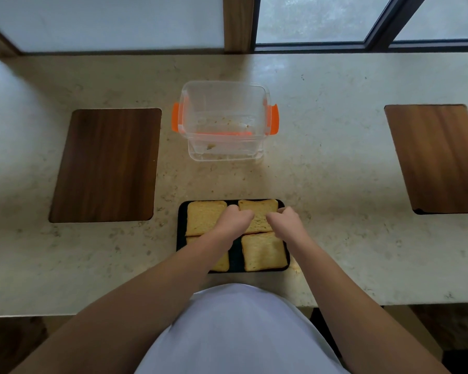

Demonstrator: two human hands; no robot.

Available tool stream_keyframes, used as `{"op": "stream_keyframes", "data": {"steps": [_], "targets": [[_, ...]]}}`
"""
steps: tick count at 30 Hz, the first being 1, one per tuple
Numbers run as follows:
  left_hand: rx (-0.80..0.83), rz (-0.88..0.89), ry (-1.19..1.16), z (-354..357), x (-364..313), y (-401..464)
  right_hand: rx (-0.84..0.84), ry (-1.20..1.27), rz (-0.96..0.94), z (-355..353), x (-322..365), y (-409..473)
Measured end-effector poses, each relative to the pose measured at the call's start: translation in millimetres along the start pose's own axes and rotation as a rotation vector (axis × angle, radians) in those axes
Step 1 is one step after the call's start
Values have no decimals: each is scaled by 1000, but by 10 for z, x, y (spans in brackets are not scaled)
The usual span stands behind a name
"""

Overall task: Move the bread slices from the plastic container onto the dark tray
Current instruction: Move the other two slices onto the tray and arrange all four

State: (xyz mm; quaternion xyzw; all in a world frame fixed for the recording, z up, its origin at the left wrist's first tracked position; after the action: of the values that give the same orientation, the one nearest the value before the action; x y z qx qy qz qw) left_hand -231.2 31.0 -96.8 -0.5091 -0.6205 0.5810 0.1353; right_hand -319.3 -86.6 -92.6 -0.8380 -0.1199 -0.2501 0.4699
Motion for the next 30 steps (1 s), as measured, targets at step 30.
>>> {"op": "stream_keyframes", "data": {"steps": [30], "targets": [[-33,2,65,-60,-15,-92,35,28,-118,-25,-13,-21]]}}
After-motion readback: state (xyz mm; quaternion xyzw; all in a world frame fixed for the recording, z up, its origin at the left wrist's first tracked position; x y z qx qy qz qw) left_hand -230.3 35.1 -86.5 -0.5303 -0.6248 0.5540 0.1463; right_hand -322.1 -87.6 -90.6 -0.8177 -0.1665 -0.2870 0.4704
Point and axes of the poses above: each hand's wrist, its own y-axis towards the middle knuckle, its own z-axis out of the palm, x = y × z, the point moved 4 cm from there along y, towards the middle knuckle, and after that the axes turned 6 degrees about -z, right-handed, at the moved point
